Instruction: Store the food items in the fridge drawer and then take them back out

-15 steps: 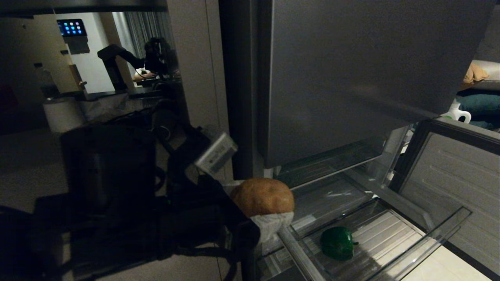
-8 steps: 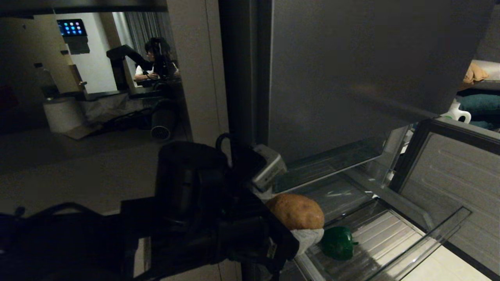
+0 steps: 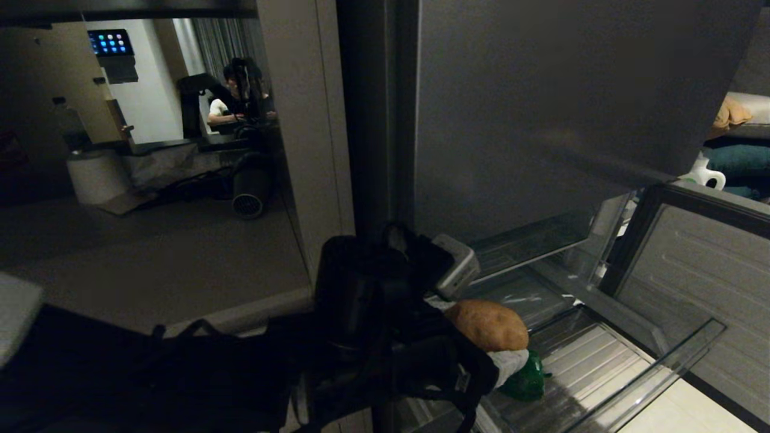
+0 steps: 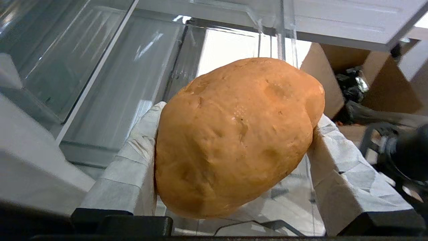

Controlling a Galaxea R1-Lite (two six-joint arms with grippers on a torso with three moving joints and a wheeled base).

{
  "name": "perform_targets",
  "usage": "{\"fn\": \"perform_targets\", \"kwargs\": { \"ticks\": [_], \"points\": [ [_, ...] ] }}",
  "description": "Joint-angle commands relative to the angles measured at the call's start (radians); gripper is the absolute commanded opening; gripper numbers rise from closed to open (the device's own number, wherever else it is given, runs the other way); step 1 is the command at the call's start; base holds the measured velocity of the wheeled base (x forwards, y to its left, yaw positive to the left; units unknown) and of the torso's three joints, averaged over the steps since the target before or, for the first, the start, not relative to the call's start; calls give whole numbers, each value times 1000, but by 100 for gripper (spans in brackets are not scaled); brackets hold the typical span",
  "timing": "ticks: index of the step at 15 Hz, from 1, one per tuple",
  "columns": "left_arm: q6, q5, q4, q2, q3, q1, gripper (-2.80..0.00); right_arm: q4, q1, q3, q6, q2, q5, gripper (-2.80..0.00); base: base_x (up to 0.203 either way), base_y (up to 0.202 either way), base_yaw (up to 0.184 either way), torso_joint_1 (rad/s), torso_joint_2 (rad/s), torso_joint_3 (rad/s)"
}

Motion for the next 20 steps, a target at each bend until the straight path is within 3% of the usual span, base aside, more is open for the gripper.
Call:
{"fn": "perform_targets", "kwargs": {
  "ticks": [1,11,20],
  "points": [
    [-1,13,-4,57,-47,-13,-280,-1,0,31,0,-2,0,-280,0,0,0,0,0,0],
    [1,41,-3,178,-181,-78,-280,-1,0,31,0,-2,0,-280,0,0,0,0,0,0],
    [21,66,-3,294,-318,-82,-280,-1,0,31,0,-2,0,-280,0,0,0,0,0,0]
  ]
}}
